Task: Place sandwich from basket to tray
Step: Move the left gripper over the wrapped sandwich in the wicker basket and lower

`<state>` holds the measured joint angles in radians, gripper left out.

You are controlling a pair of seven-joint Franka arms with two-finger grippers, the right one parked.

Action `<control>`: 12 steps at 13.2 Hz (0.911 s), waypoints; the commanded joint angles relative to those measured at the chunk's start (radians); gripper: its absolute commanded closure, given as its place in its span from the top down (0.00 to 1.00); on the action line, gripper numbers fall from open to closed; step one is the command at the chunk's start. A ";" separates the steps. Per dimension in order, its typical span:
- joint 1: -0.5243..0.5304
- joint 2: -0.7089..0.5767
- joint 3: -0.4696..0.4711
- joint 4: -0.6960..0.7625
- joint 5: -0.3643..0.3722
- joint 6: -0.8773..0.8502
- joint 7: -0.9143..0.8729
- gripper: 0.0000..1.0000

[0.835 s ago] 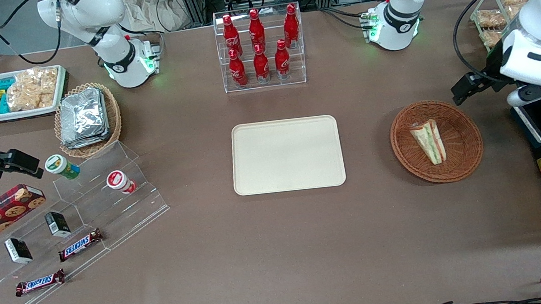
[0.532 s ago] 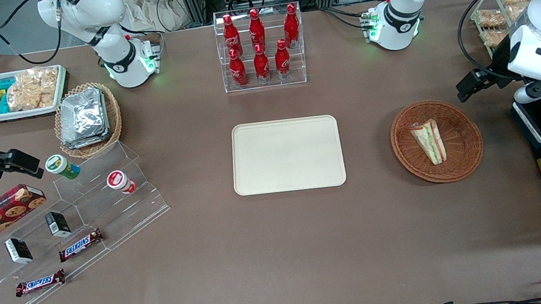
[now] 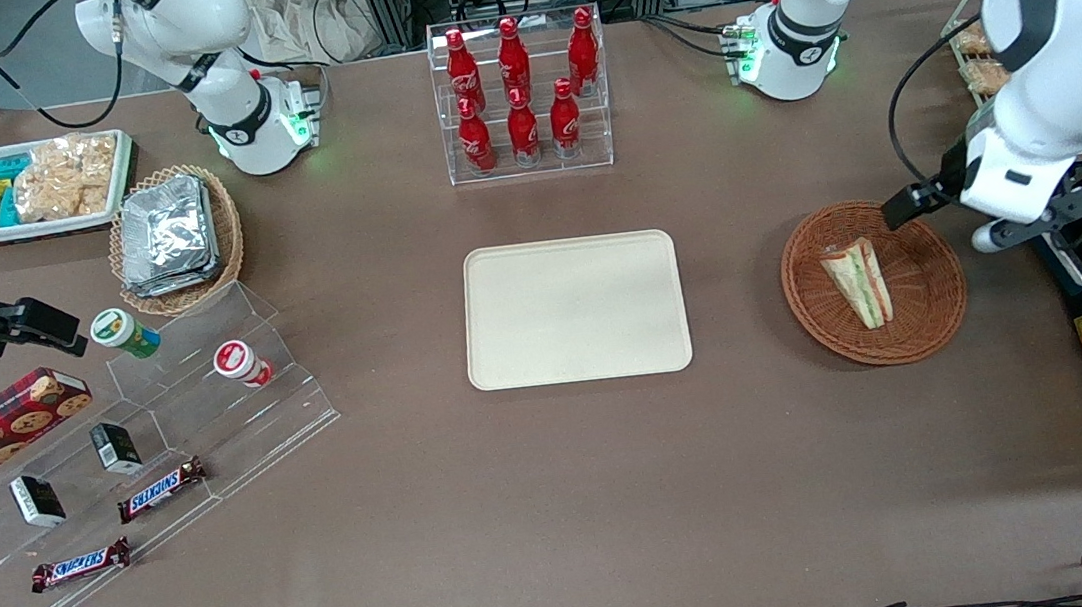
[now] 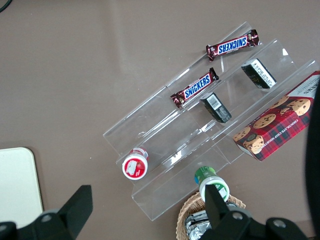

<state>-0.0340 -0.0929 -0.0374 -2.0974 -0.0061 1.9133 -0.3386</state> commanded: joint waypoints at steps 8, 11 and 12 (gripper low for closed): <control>-0.004 0.222 0.021 -0.337 0.020 0.648 0.013 1.00; -0.004 0.234 0.021 -0.340 0.020 0.647 0.019 0.98; -0.004 0.234 0.021 -0.348 0.023 0.647 0.018 0.95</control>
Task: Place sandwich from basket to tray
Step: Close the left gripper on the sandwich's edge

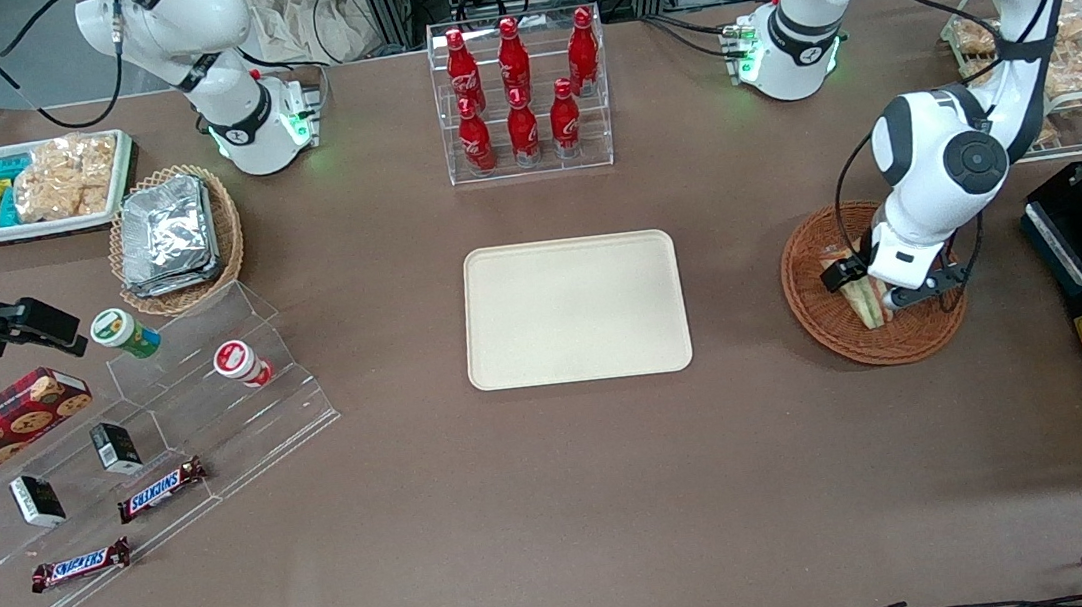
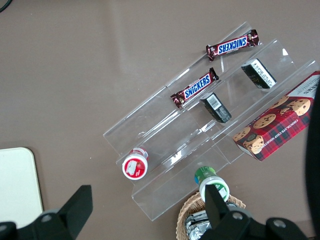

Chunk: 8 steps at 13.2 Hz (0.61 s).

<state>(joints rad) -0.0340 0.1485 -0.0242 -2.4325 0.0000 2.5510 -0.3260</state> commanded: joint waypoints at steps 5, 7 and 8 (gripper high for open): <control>-0.003 -0.003 0.007 -0.023 0.017 0.000 0.007 0.07; -0.004 -0.021 0.015 -0.019 0.017 -0.030 0.008 0.05; -0.004 -0.042 0.015 -0.014 0.017 -0.072 0.008 0.05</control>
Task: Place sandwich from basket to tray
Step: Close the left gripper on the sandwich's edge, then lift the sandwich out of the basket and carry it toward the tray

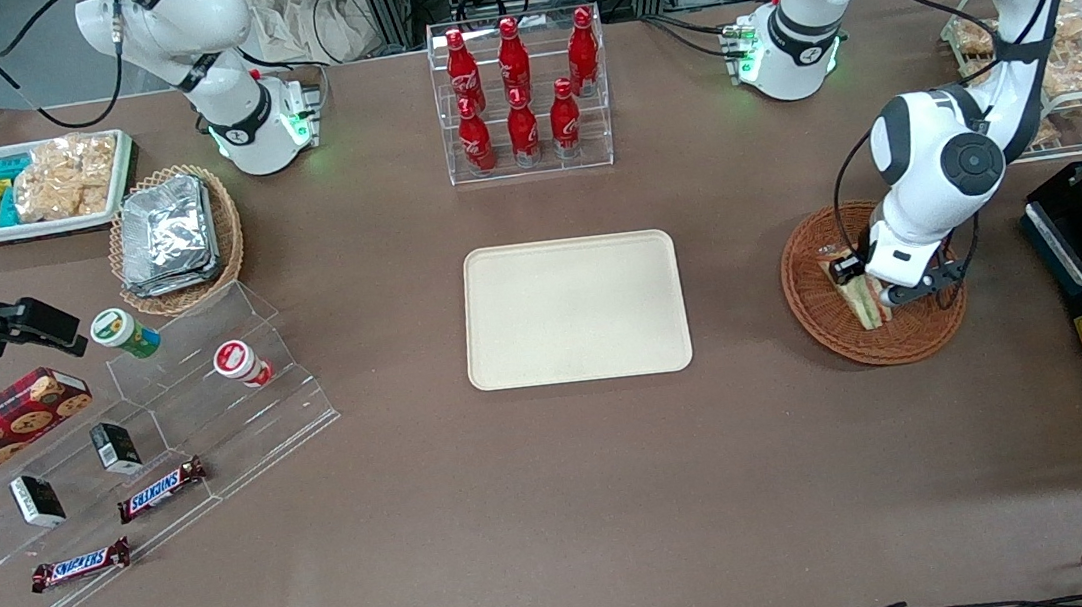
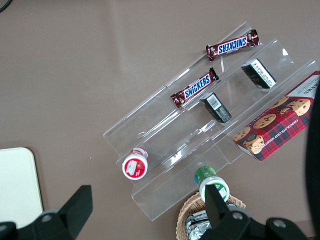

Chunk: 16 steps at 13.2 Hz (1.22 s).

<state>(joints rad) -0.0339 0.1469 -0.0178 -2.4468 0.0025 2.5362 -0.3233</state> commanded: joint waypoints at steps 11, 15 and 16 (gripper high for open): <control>-0.020 -0.219 -0.013 0.670 0.002 -0.993 0.137 0.06; -0.027 -0.188 -0.230 0.729 -0.007 -0.995 0.063 0.07; -0.027 -0.164 -0.310 0.745 -0.007 -0.984 -0.044 0.09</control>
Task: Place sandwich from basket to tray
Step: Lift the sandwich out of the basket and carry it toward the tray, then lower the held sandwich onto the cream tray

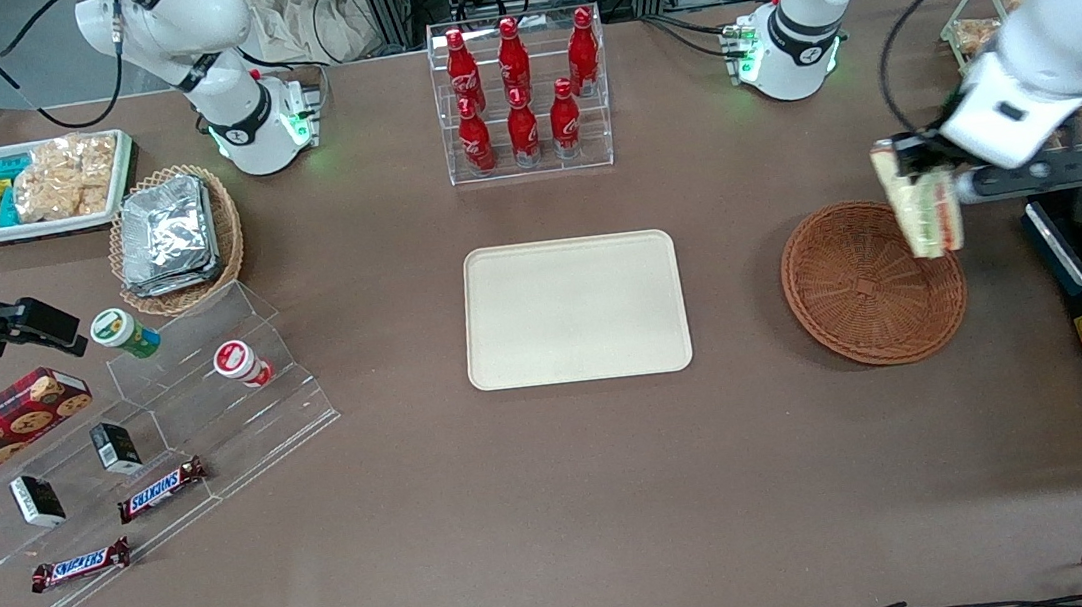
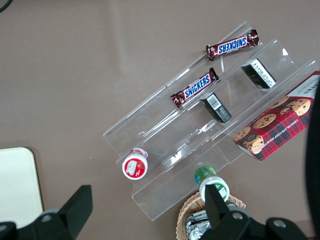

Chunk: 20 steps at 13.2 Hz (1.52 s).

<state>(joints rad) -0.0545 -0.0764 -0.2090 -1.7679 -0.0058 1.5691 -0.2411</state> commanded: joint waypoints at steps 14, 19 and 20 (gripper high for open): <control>-0.030 0.575 -0.357 -0.226 0.366 0.782 -0.593 0.12; -0.028 0.615 -0.357 -0.223 0.415 0.799 -0.607 0.12; -0.028 0.615 -0.359 -0.223 0.414 0.799 -0.607 0.13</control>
<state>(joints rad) -0.0787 0.5382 -0.5666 -1.9995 0.3861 2.3674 -0.8263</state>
